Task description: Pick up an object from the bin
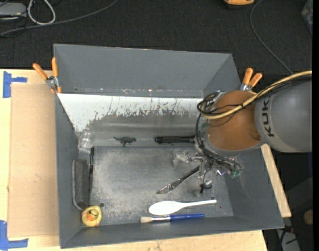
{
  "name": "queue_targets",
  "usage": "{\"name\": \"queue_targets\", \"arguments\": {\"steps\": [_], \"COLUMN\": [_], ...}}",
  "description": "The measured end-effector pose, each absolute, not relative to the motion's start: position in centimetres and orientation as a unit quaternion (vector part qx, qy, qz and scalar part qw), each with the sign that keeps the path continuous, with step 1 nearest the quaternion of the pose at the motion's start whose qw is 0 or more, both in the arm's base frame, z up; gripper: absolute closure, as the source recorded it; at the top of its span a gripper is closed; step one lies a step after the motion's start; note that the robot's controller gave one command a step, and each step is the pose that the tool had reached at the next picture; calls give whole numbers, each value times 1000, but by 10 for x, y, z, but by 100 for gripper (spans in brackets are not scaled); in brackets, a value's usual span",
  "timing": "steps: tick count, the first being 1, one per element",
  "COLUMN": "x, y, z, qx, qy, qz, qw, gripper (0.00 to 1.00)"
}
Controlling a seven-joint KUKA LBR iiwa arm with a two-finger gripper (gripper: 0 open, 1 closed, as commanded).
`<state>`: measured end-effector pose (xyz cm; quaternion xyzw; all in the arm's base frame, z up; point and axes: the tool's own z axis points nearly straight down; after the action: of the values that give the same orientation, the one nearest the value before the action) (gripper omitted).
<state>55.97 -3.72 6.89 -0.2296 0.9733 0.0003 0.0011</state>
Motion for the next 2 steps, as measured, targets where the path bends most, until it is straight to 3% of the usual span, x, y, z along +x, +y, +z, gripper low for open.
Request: {"name": "queue_targets", "arguments": {"steps": [1, 2], "x": [559, 559], "y": [-56, -55], "z": [69, 69], "qx": [-86, -87], "qy": [996, 996], "qz": [3, 2], "qw": [-5, -4], "gripper": [100, 100]}}
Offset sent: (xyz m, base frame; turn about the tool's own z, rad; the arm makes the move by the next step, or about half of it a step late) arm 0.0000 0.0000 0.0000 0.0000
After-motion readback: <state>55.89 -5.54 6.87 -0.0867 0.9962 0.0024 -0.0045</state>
